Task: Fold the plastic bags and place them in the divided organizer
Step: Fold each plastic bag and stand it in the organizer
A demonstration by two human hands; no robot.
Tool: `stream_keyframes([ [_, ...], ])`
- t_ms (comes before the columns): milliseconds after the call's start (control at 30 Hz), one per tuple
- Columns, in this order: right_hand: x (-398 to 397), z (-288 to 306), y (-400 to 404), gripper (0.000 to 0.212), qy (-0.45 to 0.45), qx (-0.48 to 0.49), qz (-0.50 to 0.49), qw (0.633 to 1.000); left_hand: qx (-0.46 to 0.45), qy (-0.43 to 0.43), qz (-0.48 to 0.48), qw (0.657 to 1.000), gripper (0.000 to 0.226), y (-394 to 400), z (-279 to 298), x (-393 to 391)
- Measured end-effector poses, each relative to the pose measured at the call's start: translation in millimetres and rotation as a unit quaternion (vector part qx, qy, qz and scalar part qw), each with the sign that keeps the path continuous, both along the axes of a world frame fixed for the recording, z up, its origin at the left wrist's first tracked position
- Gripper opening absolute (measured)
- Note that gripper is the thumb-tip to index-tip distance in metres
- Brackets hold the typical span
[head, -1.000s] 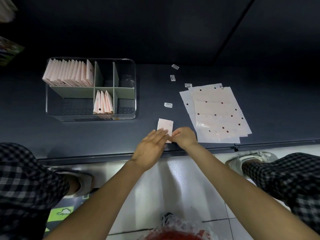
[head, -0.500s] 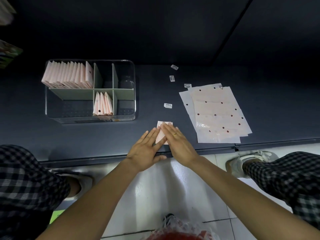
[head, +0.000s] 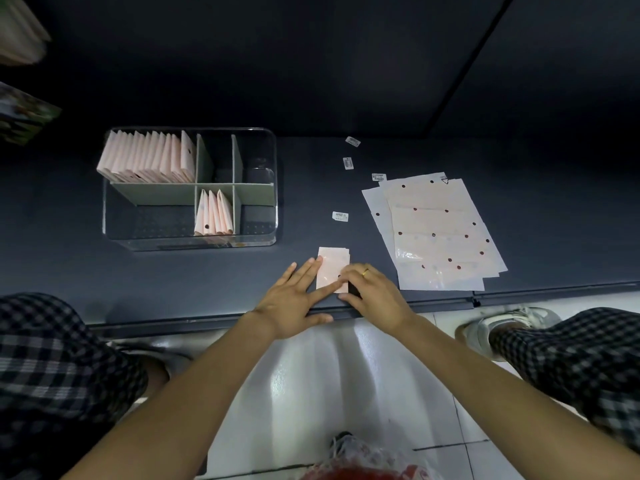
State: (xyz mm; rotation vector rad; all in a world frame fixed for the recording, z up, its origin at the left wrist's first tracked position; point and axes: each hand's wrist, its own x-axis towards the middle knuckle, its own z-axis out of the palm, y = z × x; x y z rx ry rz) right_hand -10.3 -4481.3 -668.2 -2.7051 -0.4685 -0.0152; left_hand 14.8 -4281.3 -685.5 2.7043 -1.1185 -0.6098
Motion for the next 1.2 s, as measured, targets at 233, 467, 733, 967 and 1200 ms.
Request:
stream_keyframes([
  [233, -1.5, 0.7, 6.7, 0.023, -0.109, -0.083, 0.037, 0.990, -0.049, 0.021, 0.094, 0.994, 0.073, -10.2, 2.8, -10.4],
  [467, 12.7, 35.5, 14.1, 0.013, -0.008, 0.098, -0.088, 0.991, -0.301, 0.021, 0.358, 0.884, 0.028, -13.1, 25.2, -2.2],
  [733, 42.4, 77.2, 37.5, 0.010, 0.039, 0.266, -0.267, 0.925, -0.391, 0.032, 0.449, 0.803, 0.014, -7.9, 66.3, 7.8],
  [967, 35.1, 86.6, 113.7, 0.031, 0.119, 0.236, -0.220, 0.939, -0.202, -0.310, 0.300, 0.879, 0.015, 23.7, 84.3, 10.6],
  [1200, 72.2, 94.0, 134.1, 0.042, 0.148, 0.198, -0.226, 0.942, -0.256, -0.253, 0.256, 0.897, 0.027, 65.8, 72.1, 23.1],
])
